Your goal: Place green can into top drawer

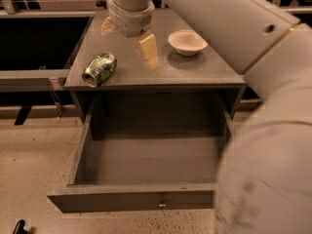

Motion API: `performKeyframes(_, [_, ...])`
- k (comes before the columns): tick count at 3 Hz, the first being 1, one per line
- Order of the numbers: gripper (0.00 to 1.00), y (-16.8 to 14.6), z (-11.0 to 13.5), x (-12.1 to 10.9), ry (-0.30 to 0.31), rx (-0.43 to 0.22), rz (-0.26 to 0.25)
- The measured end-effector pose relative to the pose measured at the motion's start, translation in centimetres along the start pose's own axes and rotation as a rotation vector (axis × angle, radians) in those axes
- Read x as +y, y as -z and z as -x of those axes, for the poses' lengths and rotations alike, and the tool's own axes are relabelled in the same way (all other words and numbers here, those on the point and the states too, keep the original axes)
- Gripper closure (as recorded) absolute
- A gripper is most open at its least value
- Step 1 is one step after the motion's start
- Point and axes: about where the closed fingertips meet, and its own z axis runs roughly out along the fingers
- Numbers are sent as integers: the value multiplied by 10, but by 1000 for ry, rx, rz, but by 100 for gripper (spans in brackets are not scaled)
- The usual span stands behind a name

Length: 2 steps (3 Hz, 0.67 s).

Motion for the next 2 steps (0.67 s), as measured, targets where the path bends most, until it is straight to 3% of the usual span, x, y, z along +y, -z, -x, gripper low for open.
performKeyframes(1, [0,-25,5,-68,142,16,-5])
performKeyframes(2, [0,-61,16,-98,233,42,36])
